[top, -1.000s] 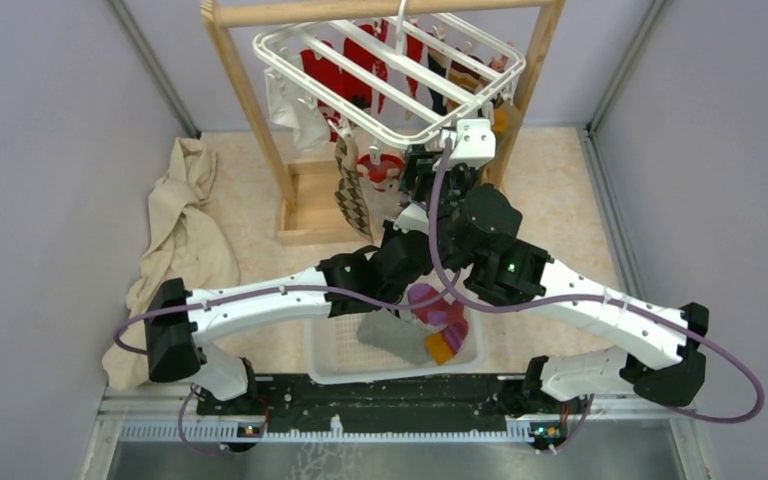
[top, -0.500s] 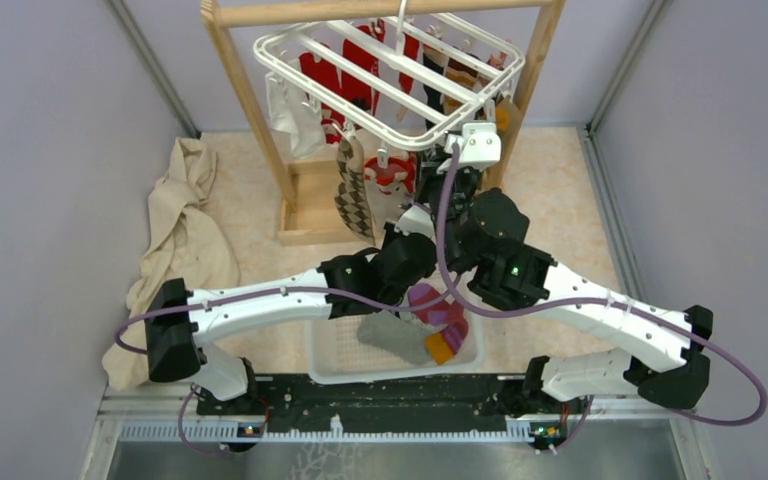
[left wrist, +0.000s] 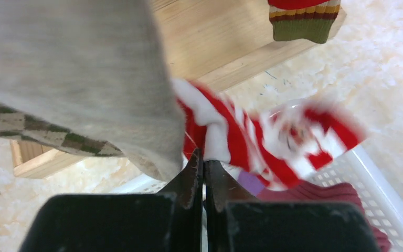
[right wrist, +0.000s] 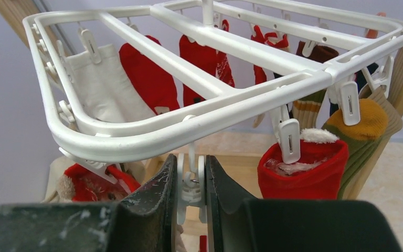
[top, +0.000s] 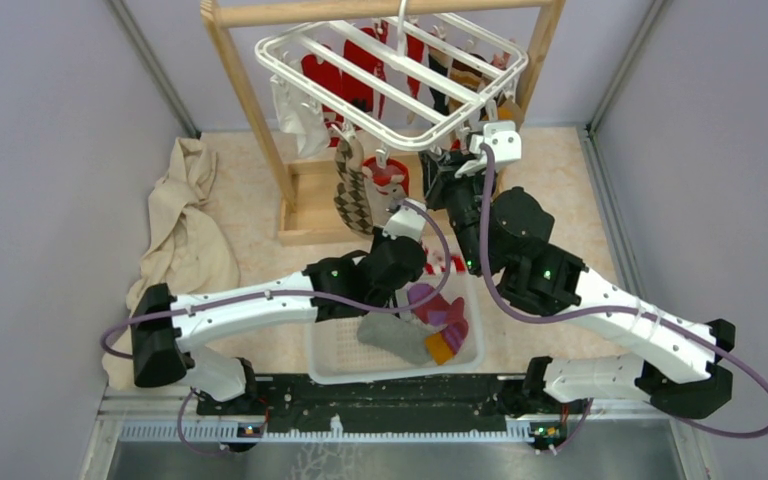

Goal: Remove the socks clipped to the hanger
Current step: Remove the sock from the hanger, then place the sock in the bin.

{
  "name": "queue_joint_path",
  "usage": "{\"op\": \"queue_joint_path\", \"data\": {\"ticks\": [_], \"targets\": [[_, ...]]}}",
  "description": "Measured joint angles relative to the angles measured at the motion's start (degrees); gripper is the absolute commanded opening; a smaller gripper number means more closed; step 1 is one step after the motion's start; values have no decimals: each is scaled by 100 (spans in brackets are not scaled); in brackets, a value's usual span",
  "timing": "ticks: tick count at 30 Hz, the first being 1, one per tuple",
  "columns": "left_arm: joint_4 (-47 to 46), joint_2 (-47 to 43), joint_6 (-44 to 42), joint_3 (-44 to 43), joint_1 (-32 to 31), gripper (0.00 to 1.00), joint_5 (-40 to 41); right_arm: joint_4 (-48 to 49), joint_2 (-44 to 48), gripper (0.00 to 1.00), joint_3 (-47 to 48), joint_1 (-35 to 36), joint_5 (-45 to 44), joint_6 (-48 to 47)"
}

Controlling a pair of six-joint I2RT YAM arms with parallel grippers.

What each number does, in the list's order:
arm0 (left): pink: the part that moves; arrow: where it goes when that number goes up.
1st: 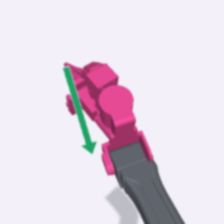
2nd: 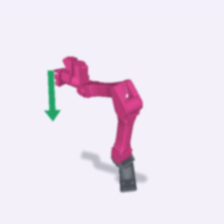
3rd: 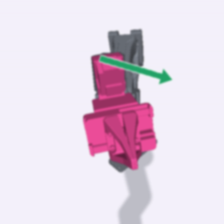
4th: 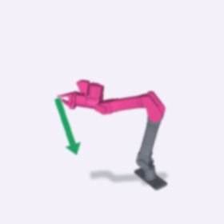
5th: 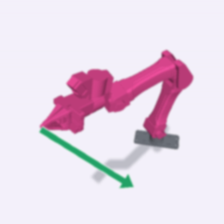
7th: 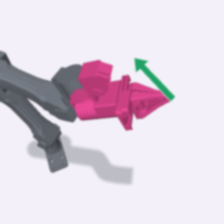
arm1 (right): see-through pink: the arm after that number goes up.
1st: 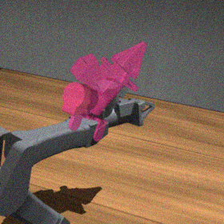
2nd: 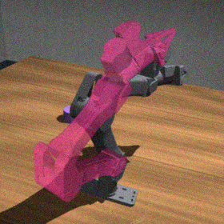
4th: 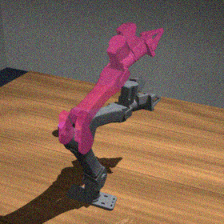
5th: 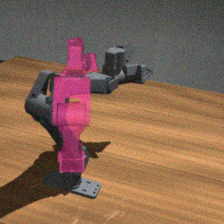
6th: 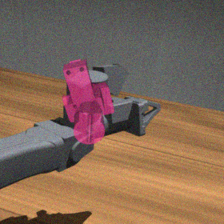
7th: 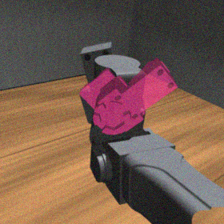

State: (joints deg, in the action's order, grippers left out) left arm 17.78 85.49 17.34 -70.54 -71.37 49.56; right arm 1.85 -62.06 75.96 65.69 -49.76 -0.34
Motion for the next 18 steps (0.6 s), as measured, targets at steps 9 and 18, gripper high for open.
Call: {"op": "queue_joint_path", "data": {"ticks": [9, 18], "targets": [[752, -813, 470, 42, 0, 0, -898, -785, 52, 12, 103, -74, 323, 474], [1781, -1537, 1272, 321, -28, 0, -1578, -1530, 264, 65, 94, -101, 785, 960]]}}
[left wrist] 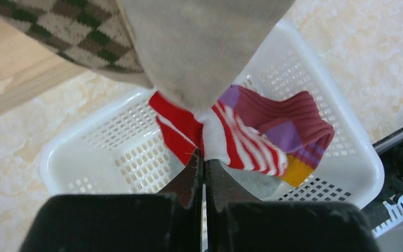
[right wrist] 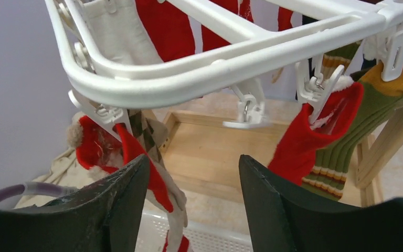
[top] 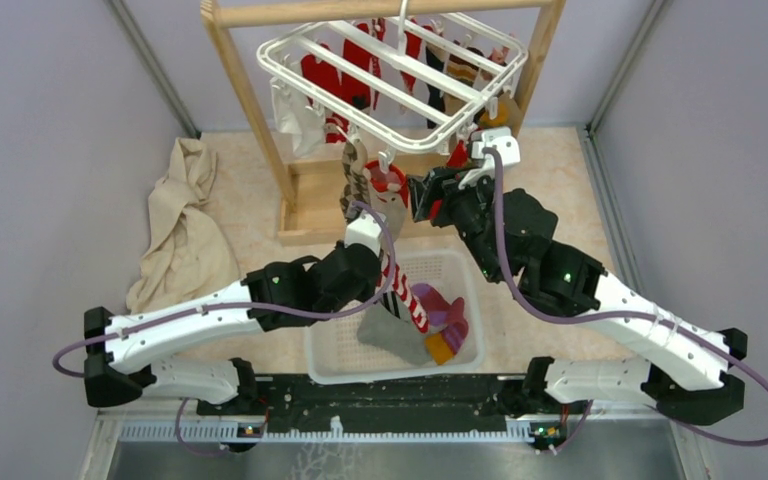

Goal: Remove the socks clipped to the hanger
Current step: Place the sock in the bin.

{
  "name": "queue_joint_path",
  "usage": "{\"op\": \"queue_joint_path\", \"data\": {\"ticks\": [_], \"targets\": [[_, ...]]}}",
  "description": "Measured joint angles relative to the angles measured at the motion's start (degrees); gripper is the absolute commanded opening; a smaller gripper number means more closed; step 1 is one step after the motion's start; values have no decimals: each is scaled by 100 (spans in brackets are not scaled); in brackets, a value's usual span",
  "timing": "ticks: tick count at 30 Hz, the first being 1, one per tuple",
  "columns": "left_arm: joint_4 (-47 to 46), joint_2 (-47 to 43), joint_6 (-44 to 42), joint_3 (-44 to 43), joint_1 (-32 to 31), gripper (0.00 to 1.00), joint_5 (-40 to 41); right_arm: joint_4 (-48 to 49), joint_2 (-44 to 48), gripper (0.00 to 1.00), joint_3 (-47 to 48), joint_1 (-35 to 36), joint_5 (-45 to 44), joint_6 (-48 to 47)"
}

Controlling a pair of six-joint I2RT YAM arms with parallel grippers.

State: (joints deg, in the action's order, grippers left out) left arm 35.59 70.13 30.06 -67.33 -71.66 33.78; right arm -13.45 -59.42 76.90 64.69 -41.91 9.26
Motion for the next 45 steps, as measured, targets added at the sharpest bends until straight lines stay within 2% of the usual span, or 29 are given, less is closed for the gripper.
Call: {"op": "queue_joint_path", "data": {"ticks": [7, 13, 19, 26, 28, 31, 34, 36, 37, 41, 45], "targets": [[555, -190, 389, 114, 0, 1, -111, -409, 321, 70, -203, 0, 321, 310], [828, -192, 588, 118, 0, 2, -229, -855, 933, 72, -839, 0, 507, 752], [984, -31, 780, 151, 0, 5, -404, -1224, 1495, 79, -1414, 0, 581, 1143], [935, -15, 1161, 890, 0, 9, -592, -1513, 1775, 80, -1762, 0, 562, 1416], [914, 11, 1283, 1134, 0, 19, -658, -1556, 1808, 80, -1790, 0, 546, 1467], [820, 149, 1497, 1504, 0, 44, -813, -1631, 1812, 81, -1805, -4, 516, 1530], [662, 295, 1762, 1902, 0, 61, -970, -1663, 1812, 82, -1810, -37, 507, 1574], [605, 328, 1875, 2103, 0, 93, -1060, -1672, 1814, 83, -1851, -90, 507, 1622], [595, 328, 1904, 2177, -2, 99, -1093, -1683, 1816, 84, -1893, -138, 509, 1648], [466, 297, 2022, 2223, -20, 99, -1191, -1746, 1816, 85, -2070, -448, 584, 1709], [525, 284, 1965, 1961, -24, 99, -1241, -1633, 1816, 84, -2374, -1510, 1241, 1794]]}}
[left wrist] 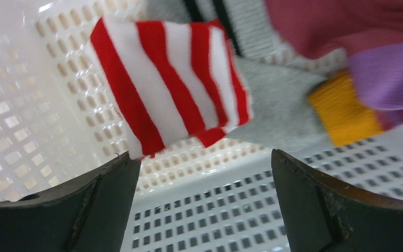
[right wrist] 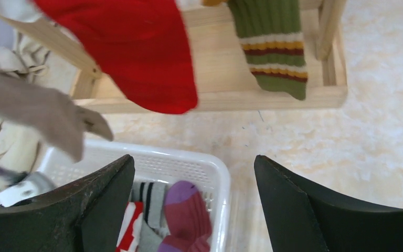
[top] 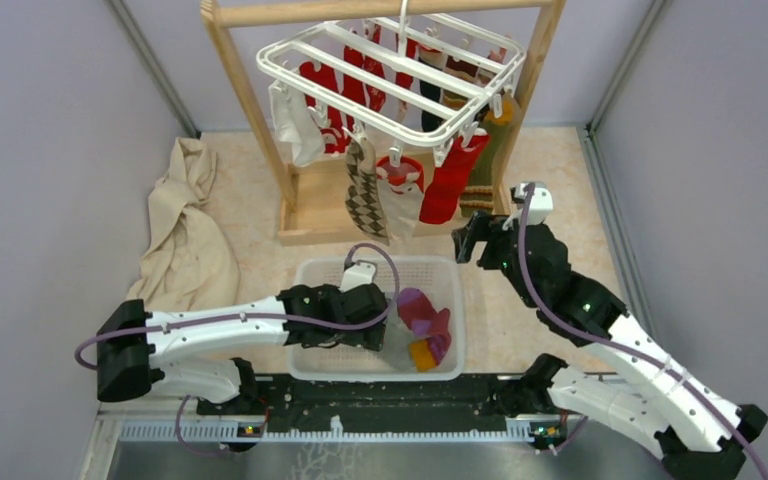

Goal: Remove the socks clipped to the hanger
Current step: Place the sock in the bin, then remove the sock from the hanger.

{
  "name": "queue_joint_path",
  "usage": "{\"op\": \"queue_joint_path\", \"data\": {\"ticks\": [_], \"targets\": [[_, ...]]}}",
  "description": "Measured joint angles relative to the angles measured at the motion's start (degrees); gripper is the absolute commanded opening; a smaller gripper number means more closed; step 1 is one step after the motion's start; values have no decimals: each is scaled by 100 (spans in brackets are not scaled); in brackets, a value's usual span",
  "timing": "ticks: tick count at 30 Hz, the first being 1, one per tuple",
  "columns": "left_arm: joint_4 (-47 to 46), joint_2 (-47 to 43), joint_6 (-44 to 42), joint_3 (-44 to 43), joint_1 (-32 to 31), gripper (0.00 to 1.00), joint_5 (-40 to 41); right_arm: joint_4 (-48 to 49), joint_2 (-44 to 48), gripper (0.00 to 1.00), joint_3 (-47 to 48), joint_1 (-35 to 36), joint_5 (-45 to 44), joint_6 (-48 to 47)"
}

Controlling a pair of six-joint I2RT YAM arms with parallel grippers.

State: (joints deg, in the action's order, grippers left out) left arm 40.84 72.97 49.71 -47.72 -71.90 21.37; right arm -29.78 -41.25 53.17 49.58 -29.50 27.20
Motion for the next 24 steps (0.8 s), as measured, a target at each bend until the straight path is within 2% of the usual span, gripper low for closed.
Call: {"op": "queue_joint_path", "data": {"ticks": [3, 13, 17, 24], "targets": [[50, -2, -46, -433, -35, 99, 2, 59, -2, 84, -256, -916, 616, 61], [214, -372, -221, -1117, -164, 99, 33, 745, -328, 82, -380, -2951, 2435, 197], [247, -415, -315, -1156, -164, 99, 52, 1217, -706, 80, -490, -3335, 2992, 245], [428, -529, -323, -1156, -164, 99, 72, 1991, -1432, 77, -490, -3606, 3565, 260]]}}
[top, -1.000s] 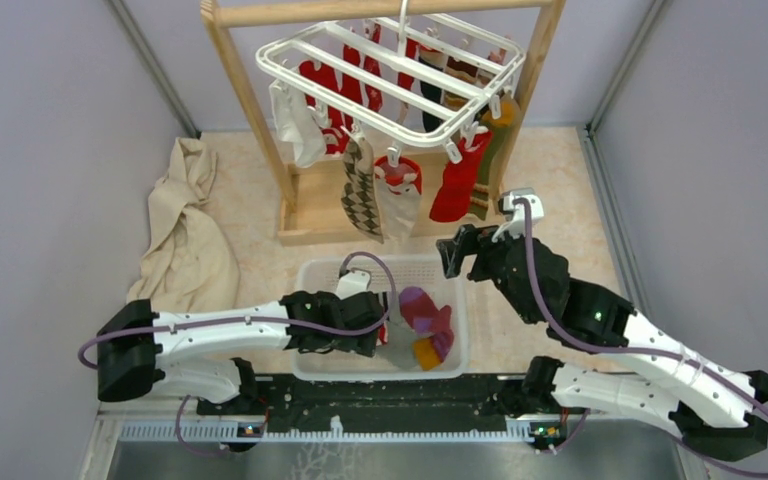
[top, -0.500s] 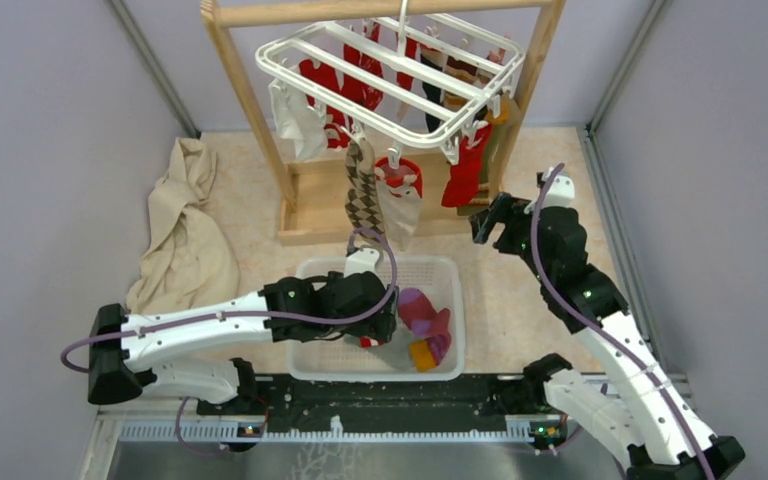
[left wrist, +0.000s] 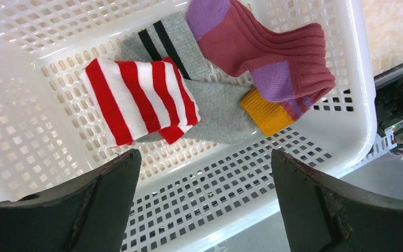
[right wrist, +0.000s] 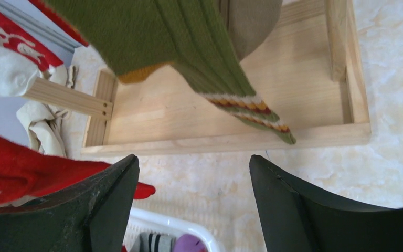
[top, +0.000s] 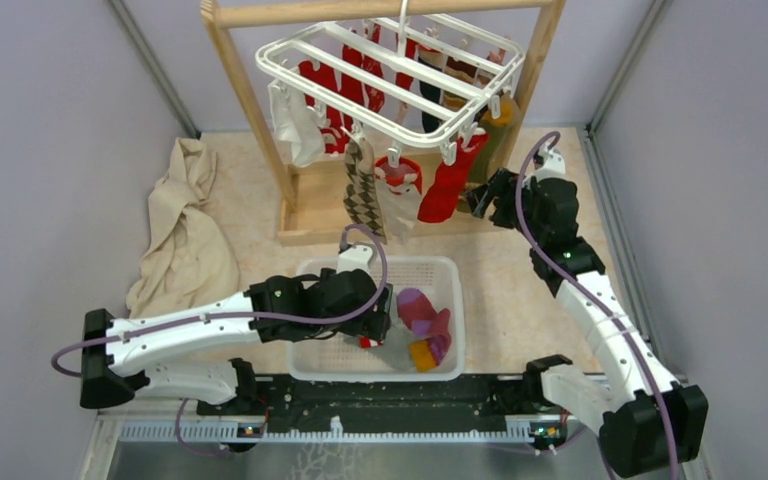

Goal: Remove the socks clipped to the hanger
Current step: Remove the sock from the hanger.

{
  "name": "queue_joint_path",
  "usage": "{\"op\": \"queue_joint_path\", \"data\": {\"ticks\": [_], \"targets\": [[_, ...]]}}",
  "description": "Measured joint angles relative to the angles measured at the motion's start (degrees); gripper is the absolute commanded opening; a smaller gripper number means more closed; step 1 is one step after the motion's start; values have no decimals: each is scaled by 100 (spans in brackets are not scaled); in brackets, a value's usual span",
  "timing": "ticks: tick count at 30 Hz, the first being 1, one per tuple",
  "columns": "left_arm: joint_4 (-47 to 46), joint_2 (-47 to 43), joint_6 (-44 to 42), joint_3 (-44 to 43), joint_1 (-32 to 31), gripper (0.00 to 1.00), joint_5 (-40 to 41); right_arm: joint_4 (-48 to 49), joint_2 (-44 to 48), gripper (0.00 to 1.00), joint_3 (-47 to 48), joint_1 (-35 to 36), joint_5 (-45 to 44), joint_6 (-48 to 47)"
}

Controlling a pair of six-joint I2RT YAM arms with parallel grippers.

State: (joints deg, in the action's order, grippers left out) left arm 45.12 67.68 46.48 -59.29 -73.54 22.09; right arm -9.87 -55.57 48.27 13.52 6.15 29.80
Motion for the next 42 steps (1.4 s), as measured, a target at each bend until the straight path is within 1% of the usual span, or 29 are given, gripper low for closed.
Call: {"op": "queue_joint_path", "data": {"ticks": [8, 20, 24, 27, 31, 33, 37, 40, 42], "targets": [[190, -411, 2, 0, 0, 99, 98, 601, -485, 76, 4, -400, 214, 7], [210, -426, 0, 0, -9, 99, 103, 1287, -1305, 81, 55, -625, 503, -175], [216, -426, 0, -2, -9, 99, 103, 1725, -1563, 81, 35, -831, 750, -162], [249, -426, -2, -9, -9, 99, 105, 2264, -1740, 80, -66, -964, 1110, -105], [293, -413, -2, -61, -9, 99, 103, 2837, -2006, 75, -129, -994, 1679, 28], [291, -393, -2, -96, -9, 99, 103, 3047, -2057, 70, -179, -992, 1941, 90], [282, -304, -4, -105, -9, 99, 92, 3287, -2065, 64, -313, -992, 2258, 179], [273, -210, -4, -105, -9, 99, 55, 3338, -2065, 57, -474, -990, 2385, 192], [256, -160, -7, -107, -9, 99, 28, 3335, -2065, 50, -592, -981, 2452, 203]]}}
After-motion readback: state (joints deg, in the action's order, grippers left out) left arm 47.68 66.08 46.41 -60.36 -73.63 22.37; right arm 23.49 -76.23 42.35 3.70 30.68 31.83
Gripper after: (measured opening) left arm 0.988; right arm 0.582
